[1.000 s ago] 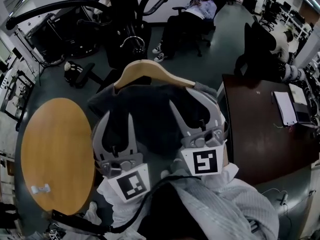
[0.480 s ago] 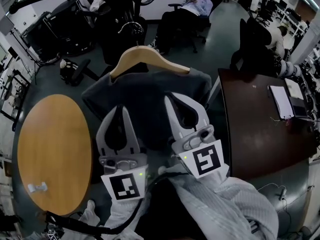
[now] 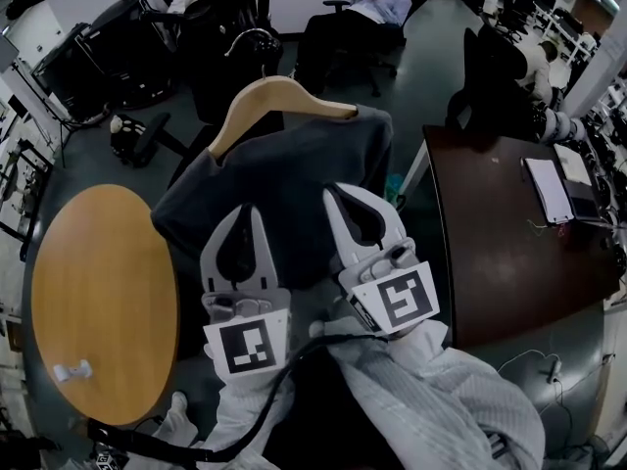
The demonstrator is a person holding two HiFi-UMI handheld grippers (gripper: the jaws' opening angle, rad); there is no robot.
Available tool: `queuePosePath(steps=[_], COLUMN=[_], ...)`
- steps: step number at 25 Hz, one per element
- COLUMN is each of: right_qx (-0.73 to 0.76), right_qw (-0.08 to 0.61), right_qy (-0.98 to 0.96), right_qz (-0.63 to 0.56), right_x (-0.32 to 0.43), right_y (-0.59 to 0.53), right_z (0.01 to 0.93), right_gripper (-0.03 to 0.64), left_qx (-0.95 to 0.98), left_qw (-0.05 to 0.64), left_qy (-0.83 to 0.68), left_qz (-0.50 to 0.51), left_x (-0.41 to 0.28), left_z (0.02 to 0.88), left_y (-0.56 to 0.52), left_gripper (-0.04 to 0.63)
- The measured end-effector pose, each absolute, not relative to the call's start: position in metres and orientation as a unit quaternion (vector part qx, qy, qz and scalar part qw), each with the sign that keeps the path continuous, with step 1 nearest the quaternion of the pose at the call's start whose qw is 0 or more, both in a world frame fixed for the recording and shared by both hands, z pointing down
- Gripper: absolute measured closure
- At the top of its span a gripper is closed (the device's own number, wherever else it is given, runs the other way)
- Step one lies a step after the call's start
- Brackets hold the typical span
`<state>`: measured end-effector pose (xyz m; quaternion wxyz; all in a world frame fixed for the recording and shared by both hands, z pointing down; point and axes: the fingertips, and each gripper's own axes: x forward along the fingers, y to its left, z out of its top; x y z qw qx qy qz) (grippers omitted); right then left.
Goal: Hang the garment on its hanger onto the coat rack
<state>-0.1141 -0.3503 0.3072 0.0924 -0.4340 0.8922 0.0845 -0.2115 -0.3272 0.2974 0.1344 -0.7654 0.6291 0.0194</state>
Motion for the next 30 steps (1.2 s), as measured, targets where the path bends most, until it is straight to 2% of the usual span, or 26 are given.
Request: queuePosePath(steps=[6, 30], right_qx=[-0.424, -0.415], right_qw=[0.079, 0.07], right_qy=[0.898, 0.903], right_qz=[0.085, 0.089], right_x=[-0.123, -0.135], right_y=[-0.351, -0.358], right_z=[0.315, 0.32], right_gripper=[0.617, 0.617], left_qx=[-0.774, -0.775], left_qw=[0.12, 0.138], left_qy=[0.622, 0.617], left_qz=[0.019, -0.008], left_x=[-0.211, -0.213], left_z=[0.303, 0.305], left_y=[-0.33, -0.336], left_gripper=[0.591, 0.591])
